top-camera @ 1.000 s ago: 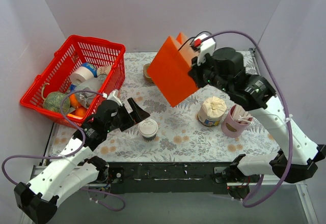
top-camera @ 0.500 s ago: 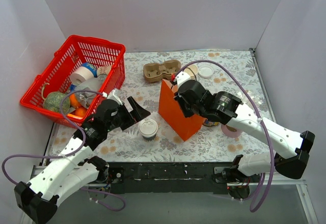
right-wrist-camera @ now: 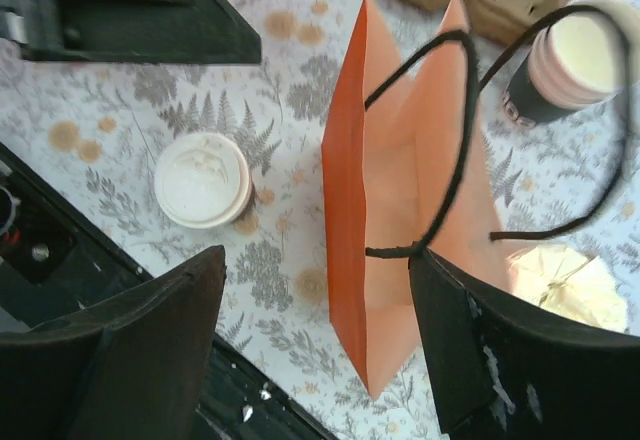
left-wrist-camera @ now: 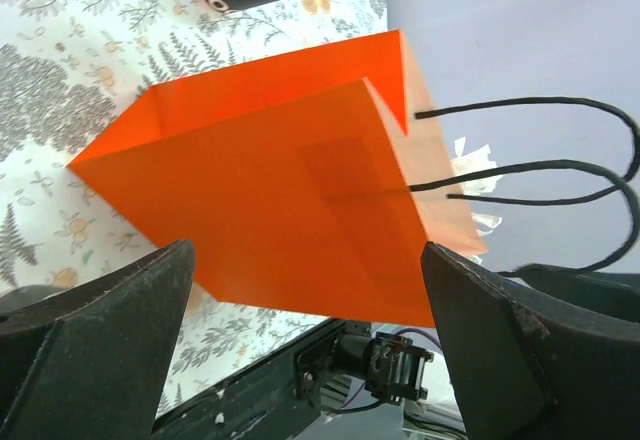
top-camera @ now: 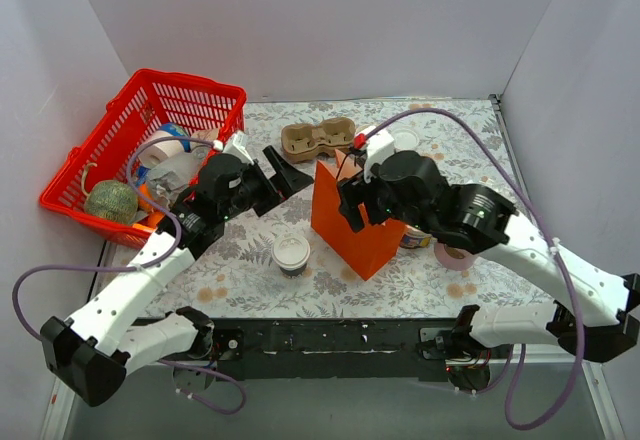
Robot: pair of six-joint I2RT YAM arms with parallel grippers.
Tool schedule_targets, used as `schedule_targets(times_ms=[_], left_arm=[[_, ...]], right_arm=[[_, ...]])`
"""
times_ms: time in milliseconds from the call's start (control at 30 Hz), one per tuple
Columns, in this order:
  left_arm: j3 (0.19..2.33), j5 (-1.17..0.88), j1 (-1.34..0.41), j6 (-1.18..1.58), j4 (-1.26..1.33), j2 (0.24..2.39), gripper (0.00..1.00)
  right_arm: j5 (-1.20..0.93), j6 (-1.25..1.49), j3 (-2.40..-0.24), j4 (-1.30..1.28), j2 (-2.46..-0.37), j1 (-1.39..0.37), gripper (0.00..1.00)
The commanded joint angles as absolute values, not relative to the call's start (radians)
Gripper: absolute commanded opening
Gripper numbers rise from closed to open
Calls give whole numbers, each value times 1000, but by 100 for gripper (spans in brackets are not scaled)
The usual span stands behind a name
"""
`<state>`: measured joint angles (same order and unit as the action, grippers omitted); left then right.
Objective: Pack the takeout coffee
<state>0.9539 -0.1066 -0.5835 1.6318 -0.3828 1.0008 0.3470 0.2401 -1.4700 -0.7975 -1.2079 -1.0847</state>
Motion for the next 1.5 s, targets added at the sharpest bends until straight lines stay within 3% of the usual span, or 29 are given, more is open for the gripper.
schedule_targets(times_ms=[0,300,500,633,933,1100,1267,1467], left_arm=[[1035,-161,-581,1629,-339,1063,98],[1150,-151,-646,1562,-396,1213,98],[1186,-32,-712,1551,-436,1235,98],[1207,-18,-732,1549,-452,1278,98],[1244,97,-799,1552,-486,1345,98],[1267,184,-830,1563,-538,1356,98],[1258,206,-844,1580,-572,1342,81],[1252,198,-851,1589,-571,1332,70]], right_arm=[[431,198,-1542,-753,-1129,-1086,82],[851,282,-1508,-890,-1118,-1065,86],[562,190,-1365,-740,-1101,-847,85],[344,114,-1312,-649,-1117,-793,82],[304,144,-1308,-659,-1175,-778,77],[304,141,-1316,-658,-1126,-778,80],[229,147,-1310,-650,-1039,-778,82],[-36,109,-1273,-637,-989,-778,82]])
